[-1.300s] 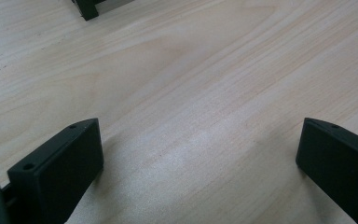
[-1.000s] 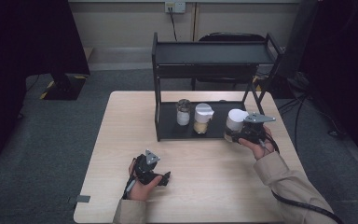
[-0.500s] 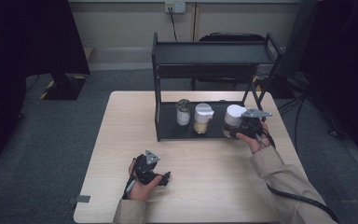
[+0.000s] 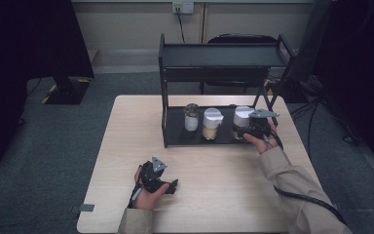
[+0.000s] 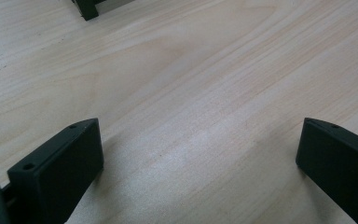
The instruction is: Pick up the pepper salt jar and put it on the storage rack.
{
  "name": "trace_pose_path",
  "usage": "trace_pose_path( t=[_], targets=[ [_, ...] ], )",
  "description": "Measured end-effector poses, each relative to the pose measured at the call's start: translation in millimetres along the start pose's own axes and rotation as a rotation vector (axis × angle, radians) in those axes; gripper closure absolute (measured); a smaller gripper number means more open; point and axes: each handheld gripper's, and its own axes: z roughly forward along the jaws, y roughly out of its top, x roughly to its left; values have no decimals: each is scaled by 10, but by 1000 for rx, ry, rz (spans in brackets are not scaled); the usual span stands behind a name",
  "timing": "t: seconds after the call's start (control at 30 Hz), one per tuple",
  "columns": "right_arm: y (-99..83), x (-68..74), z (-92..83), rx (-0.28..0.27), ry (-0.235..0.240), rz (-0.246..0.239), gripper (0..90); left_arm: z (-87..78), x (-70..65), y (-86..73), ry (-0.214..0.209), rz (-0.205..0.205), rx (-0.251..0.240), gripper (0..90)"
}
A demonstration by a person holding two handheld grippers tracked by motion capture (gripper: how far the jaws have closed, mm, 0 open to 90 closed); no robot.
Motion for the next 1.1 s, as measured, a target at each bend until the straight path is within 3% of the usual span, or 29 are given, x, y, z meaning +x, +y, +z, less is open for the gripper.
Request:
trace_pose_path(
  t=[0.57, 1.1],
  targets=[
    [74, 11, 271, 15, 0, 22, 309, 0, 0, 0, 0, 0, 0, 0],
    [56, -37, 409, 4, -11, 21, 309, 0, 0, 0, 0, 0, 0, 0]
  ],
)
